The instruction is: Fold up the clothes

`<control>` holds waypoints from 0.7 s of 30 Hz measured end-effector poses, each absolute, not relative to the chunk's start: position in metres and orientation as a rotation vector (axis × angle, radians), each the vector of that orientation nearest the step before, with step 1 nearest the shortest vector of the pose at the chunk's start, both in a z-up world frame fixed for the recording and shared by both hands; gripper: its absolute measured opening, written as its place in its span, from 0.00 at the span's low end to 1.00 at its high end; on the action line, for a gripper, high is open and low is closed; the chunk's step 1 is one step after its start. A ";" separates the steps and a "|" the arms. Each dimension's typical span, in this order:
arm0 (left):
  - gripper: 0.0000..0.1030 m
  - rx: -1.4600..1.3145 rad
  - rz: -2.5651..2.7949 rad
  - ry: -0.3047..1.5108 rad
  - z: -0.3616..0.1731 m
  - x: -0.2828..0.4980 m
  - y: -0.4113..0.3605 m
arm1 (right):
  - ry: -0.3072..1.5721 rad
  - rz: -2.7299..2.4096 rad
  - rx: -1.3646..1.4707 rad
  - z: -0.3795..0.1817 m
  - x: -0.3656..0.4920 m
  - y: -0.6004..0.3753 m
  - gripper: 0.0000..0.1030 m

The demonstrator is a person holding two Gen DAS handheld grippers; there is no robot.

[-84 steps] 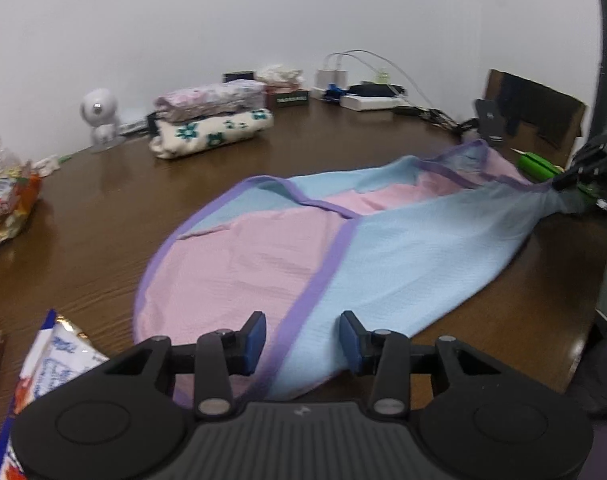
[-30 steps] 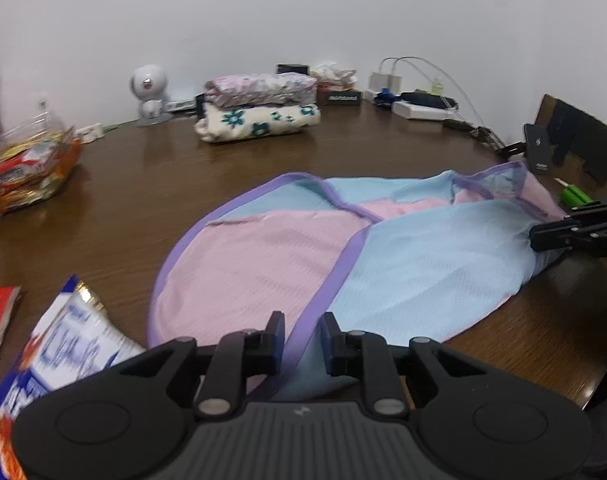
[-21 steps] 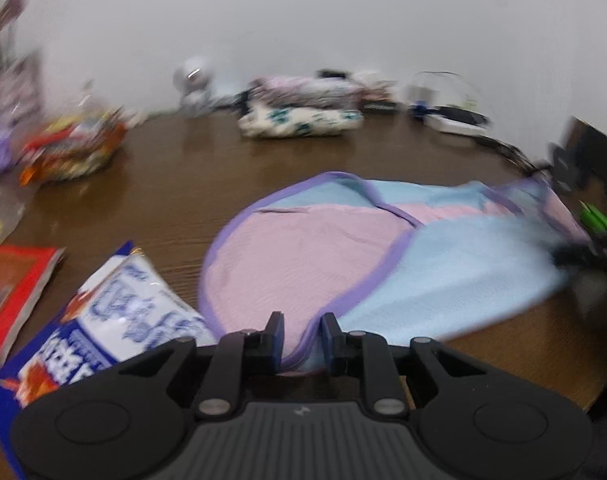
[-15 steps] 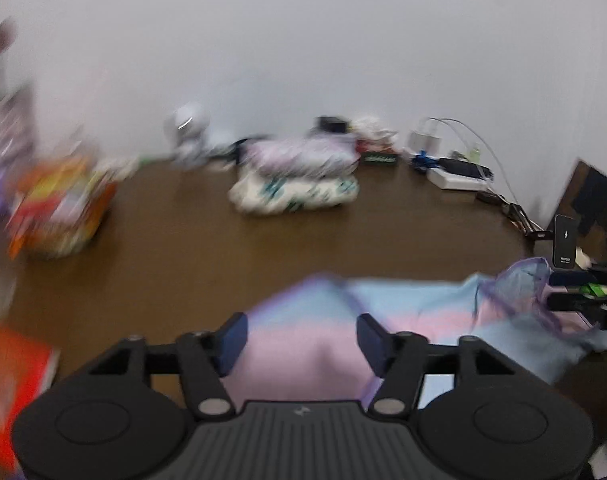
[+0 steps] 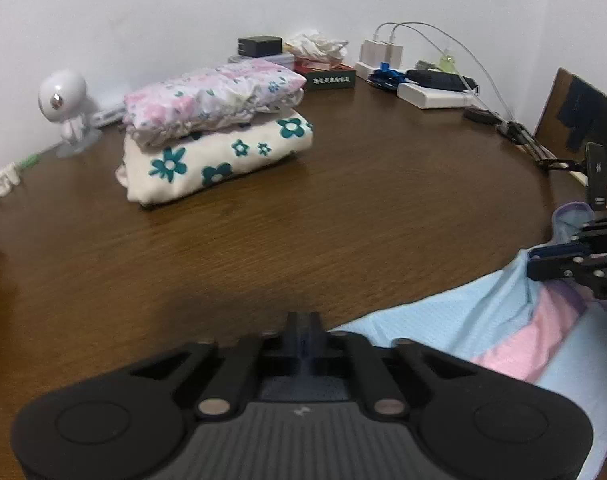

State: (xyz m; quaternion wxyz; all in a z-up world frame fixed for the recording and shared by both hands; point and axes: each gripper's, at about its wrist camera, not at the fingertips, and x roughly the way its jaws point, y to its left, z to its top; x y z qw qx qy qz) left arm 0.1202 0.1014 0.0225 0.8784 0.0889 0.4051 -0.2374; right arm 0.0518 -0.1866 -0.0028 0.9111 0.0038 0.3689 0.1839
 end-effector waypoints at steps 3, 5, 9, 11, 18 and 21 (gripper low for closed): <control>0.01 0.177 -0.495 0.805 0.034 0.107 0.105 | 0.725 0.393 0.023 0.003 0.048 -0.189 0.06; 0.01 0.185 -0.505 0.766 0.047 0.093 0.105 | 0.674 0.413 0.029 0.016 0.038 -0.190 0.06; 0.01 0.190 -0.513 0.711 0.064 0.072 0.104 | 0.616 0.440 0.014 0.035 0.021 -0.192 0.06; 0.01 0.192 -0.513 0.701 0.069 0.067 0.104 | 0.609 0.445 0.010 0.039 0.016 -0.194 0.06; 0.01 0.214 -0.482 0.602 0.081 0.008 0.107 | 0.566 0.426 -0.010 0.052 -0.020 -0.200 0.05; 0.04 0.297 -0.415 0.600 0.052 -0.031 0.101 | 0.605 0.446 -0.031 0.043 -0.058 -0.200 0.06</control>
